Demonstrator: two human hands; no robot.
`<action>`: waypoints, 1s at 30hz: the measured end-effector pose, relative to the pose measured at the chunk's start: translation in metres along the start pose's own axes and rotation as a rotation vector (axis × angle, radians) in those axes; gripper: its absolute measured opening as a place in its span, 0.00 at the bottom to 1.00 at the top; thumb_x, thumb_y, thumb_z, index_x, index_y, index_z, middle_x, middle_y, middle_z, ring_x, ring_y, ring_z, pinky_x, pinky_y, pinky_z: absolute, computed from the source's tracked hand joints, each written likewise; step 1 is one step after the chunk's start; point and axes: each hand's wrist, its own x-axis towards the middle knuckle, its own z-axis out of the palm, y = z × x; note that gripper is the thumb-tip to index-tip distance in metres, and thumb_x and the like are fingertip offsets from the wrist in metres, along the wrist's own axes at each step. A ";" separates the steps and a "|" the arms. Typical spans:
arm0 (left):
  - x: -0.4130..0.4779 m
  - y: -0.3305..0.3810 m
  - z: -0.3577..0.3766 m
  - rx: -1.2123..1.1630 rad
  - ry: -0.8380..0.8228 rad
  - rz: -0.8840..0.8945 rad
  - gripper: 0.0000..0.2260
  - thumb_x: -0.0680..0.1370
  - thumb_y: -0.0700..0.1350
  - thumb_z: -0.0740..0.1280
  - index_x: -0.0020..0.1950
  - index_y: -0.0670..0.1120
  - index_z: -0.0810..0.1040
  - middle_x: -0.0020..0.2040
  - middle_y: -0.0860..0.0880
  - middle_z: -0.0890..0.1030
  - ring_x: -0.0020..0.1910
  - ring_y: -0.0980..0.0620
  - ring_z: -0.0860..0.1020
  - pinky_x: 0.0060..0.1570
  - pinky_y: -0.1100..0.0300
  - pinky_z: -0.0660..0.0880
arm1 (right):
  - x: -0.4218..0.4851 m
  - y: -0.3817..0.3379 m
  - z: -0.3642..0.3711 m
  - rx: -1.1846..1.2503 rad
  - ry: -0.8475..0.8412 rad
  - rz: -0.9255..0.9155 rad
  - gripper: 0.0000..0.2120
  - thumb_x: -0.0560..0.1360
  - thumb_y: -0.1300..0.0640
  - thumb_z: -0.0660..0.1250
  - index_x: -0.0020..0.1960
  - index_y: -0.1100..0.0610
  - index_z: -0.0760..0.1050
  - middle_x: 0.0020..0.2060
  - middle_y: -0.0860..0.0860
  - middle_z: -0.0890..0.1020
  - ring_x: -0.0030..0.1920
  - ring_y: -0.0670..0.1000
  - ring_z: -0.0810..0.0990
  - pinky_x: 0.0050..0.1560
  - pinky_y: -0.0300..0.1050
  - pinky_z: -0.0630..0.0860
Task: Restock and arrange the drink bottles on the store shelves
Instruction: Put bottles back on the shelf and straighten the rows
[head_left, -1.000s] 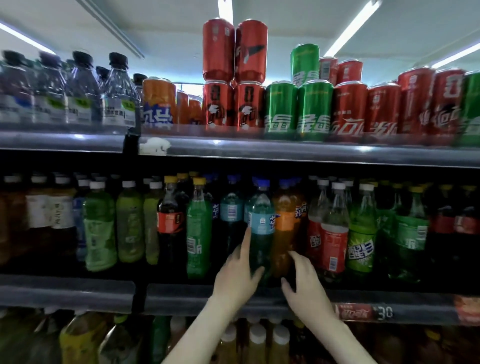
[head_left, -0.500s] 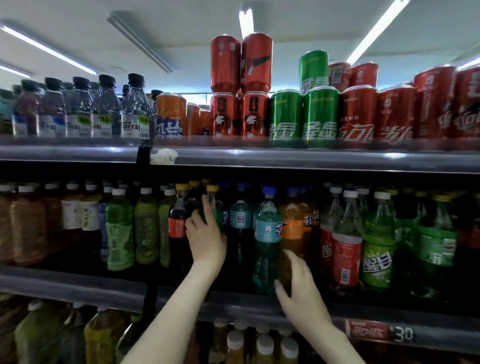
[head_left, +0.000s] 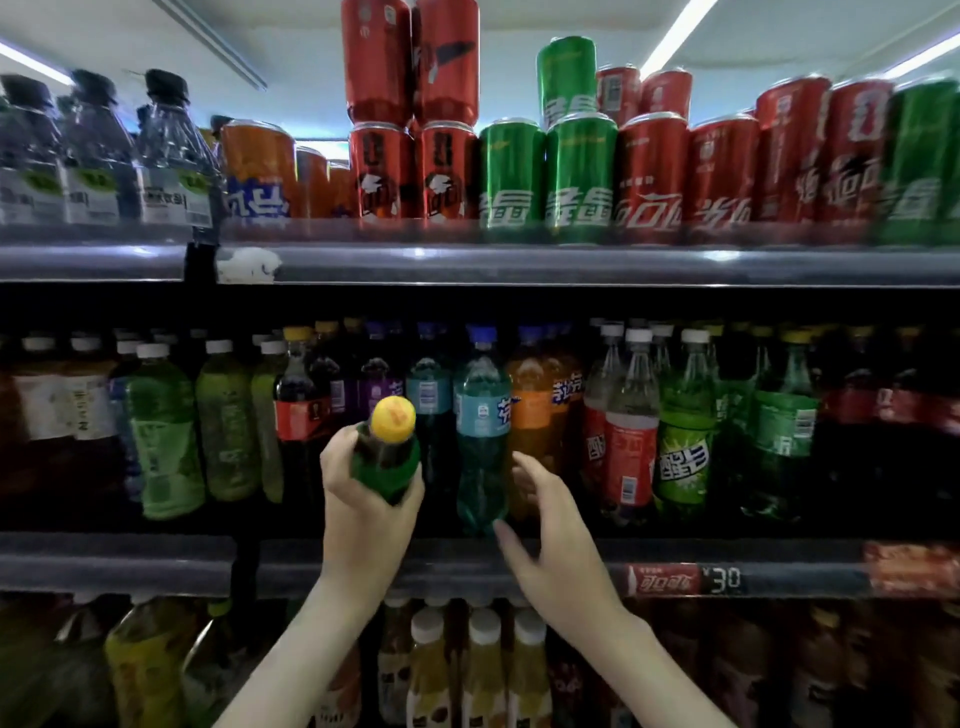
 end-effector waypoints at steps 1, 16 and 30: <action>0.000 0.008 -0.004 -0.030 0.038 0.094 0.30 0.70 0.36 0.74 0.63 0.47 0.58 0.62 0.42 0.65 0.60 0.40 0.72 0.59 0.51 0.73 | 0.000 -0.005 0.000 0.037 -0.001 -0.023 0.33 0.77 0.55 0.67 0.73 0.41 0.51 0.68 0.38 0.65 0.70 0.34 0.60 0.69 0.28 0.58; -0.069 0.128 -0.017 -0.342 -0.521 -0.387 0.42 0.70 0.43 0.76 0.61 0.75 0.49 0.58 0.62 0.70 0.57 0.69 0.73 0.51 0.76 0.70 | -0.066 0.002 -0.026 0.427 -0.288 0.169 0.33 0.66 0.64 0.77 0.65 0.45 0.66 0.56 0.44 0.80 0.58 0.44 0.79 0.56 0.44 0.78; -0.162 0.097 -0.111 -0.014 -0.480 -0.911 0.36 0.70 0.46 0.76 0.64 0.65 0.55 0.59 0.62 0.72 0.55 0.67 0.74 0.49 0.74 0.73 | -0.138 0.012 0.072 0.527 -0.863 0.299 0.41 0.66 0.51 0.78 0.70 0.36 0.57 0.67 0.37 0.68 0.66 0.38 0.68 0.61 0.38 0.72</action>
